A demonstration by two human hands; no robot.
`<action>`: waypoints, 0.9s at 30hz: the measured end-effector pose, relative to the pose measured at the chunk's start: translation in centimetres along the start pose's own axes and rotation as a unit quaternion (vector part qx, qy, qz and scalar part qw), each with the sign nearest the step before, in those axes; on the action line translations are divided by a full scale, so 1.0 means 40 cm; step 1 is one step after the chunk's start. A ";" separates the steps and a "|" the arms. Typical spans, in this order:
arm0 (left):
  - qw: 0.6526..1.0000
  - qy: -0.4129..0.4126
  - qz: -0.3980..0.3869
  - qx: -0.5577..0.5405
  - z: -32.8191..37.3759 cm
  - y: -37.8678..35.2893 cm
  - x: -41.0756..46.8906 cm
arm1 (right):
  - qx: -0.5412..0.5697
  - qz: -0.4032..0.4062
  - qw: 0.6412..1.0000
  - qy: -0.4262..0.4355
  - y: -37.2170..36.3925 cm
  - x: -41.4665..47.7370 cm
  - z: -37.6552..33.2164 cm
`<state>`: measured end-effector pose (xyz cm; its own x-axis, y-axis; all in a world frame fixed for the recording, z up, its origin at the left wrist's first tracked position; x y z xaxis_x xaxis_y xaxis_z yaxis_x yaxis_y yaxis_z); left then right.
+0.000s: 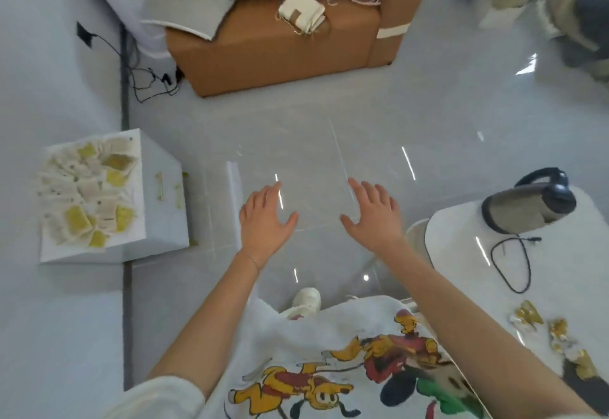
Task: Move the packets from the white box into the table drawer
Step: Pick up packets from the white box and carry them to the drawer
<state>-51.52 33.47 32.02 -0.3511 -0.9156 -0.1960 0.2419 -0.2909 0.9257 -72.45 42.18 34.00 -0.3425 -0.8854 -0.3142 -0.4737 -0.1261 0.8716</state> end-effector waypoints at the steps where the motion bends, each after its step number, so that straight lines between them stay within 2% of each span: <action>1: 1.000 0.015 0.005 -0.006 -0.025 0.018 0.012 | -0.001 -0.003 1.000 0.014 0.003 0.036 -0.033; 12: 0.981 0.176 0.067 -0.054 -0.227 0.119 0.171 | -0.062 -0.087 0.981 0.162 0.003 0.389 -0.339; 18: 0.936 0.311 0.116 -0.117 -0.289 0.186 0.252 | -0.093 -0.145 0.950 0.261 0.017 0.568 -0.506; 27: 0.857 0.460 0.170 -0.160 -0.415 0.240 0.262 | -0.132 -0.197 0.889 0.392 -0.001 0.747 -0.757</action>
<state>-37.85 16.45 33.48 0.6143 -0.7512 -0.2415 0.4763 0.1090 0.8725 -58.10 2.19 35.97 0.5272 -0.7760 -0.3463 -0.1898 -0.5048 0.8421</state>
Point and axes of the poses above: each hand's wrist, its own x-axis towards the middle knuckle, its own y-axis out of the back of the hand, z = x × y, the point moved 2 cm from there along x, towards the middle knuckle, and after that the axes turned 9 degrees about x, right-handed, at the moved point
